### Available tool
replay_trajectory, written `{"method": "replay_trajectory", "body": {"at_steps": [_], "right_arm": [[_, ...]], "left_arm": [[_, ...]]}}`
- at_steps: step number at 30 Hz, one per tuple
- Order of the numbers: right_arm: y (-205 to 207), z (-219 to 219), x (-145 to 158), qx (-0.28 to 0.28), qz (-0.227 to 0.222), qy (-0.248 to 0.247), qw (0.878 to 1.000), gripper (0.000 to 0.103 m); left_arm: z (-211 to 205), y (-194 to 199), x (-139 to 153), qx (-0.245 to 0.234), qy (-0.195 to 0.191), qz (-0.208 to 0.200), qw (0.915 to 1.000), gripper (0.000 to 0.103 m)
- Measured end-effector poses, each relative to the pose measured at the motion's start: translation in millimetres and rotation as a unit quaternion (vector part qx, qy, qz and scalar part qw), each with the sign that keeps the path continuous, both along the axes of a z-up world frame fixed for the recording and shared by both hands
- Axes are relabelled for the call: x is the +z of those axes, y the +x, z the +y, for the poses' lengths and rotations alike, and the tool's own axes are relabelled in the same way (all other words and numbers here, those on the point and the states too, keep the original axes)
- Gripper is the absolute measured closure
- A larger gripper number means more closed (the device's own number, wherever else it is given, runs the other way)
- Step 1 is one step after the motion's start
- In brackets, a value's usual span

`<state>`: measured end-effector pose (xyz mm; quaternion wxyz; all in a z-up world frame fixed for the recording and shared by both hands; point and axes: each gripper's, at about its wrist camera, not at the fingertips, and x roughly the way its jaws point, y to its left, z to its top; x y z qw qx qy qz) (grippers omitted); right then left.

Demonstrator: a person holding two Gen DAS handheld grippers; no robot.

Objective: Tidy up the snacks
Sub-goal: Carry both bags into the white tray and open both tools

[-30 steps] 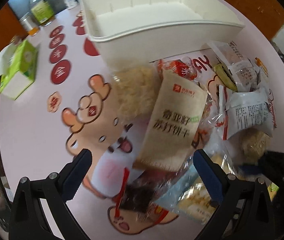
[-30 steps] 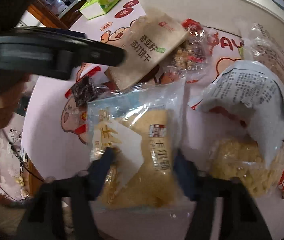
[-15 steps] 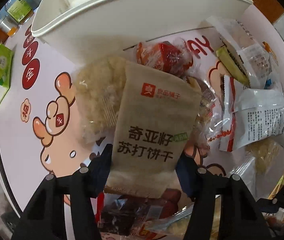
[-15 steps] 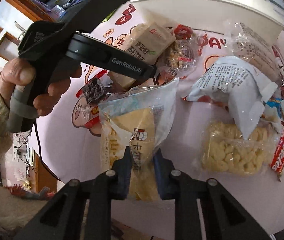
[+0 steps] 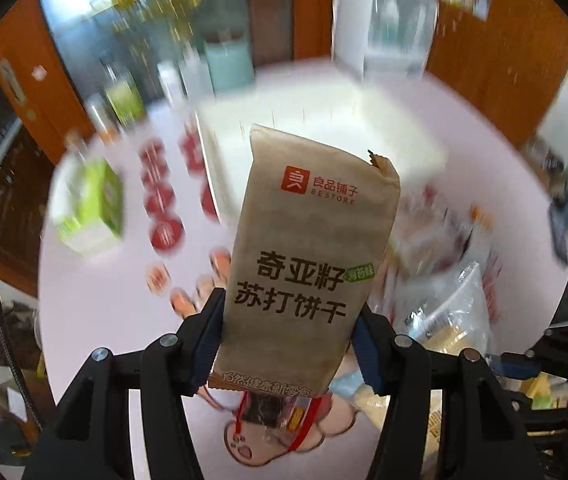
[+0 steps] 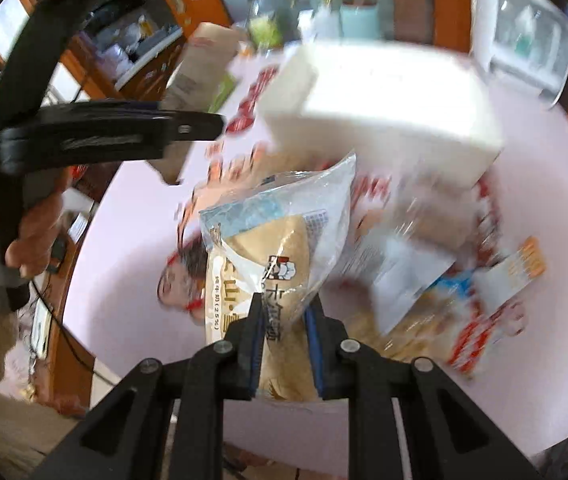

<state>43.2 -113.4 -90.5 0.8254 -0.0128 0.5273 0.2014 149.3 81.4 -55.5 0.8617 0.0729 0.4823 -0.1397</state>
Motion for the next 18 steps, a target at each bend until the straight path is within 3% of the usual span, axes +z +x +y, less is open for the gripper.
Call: {"method": "replay_trajectory", "body": {"at_steps": [5,10,15,18], "right_arm": [[34.5,-16.1,65.3,-0.042,-0.088,-0.044,0.994,0.084],[91.0,-26.5,109.0,-0.079,-0.143,-0.068,0.984,0.084],[146.9,-34.4,107.2,-0.081,-0.138,-0.073,0.984,0.083],[189.3,-38.8,87.7,-0.076,-0.120,-0.073,0.987,0.083]], "left_arm": [[-7.0,4.0,66.7,0.016,-0.009,-0.097,0.9952,0.046],[-19.1,27.8,91.2,0.042,-0.023,-0.114,0.9924,0.045],[-29.3,73.1,66.2,0.090,-0.008,-0.090,0.9919,0.045],[-41.7,104.2,46.8,0.112,0.005,-0.075,0.9909,0.045]]}}
